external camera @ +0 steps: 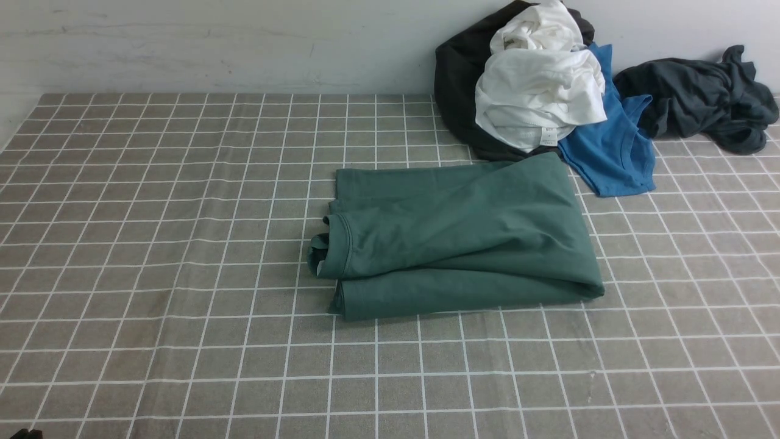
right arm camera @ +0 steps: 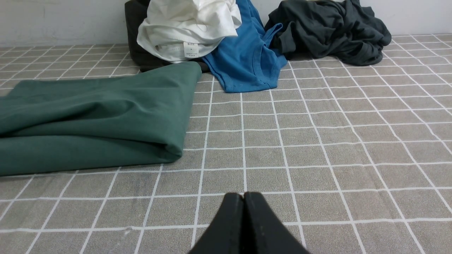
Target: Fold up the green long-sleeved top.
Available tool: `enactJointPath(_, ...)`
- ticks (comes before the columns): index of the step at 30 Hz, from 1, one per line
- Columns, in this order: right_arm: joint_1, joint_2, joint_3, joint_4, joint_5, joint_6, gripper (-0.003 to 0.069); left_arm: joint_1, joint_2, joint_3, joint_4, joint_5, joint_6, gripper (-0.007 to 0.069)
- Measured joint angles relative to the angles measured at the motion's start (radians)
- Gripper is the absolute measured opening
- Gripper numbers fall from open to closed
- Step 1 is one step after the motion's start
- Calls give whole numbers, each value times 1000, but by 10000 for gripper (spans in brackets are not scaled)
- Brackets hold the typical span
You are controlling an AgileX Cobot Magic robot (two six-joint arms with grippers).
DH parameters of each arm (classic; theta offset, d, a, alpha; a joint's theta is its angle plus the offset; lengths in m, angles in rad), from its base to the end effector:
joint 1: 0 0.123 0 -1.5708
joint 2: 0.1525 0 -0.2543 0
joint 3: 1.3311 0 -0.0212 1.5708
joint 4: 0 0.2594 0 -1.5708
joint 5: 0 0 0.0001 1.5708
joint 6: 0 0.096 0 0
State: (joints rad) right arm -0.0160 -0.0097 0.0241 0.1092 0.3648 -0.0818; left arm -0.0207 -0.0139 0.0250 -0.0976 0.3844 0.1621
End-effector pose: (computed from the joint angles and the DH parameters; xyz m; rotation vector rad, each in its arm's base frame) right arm 0.0974 0.0022 0.1717 0.0068 1.8608 0.0391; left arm 0.0965 -0.0055 0.1699 0.1117 1.8739 0.0007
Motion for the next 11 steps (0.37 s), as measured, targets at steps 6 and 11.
enactJointPath(6, 0, 0, 0, 0, 0, 14, -11, 0, 0, 0, 0, 0, 0, -8)
enactJointPath(11, 0, 0, 0, 0, 0, 15, -11, 0, 0, 0, 0, 0, 0, -8)
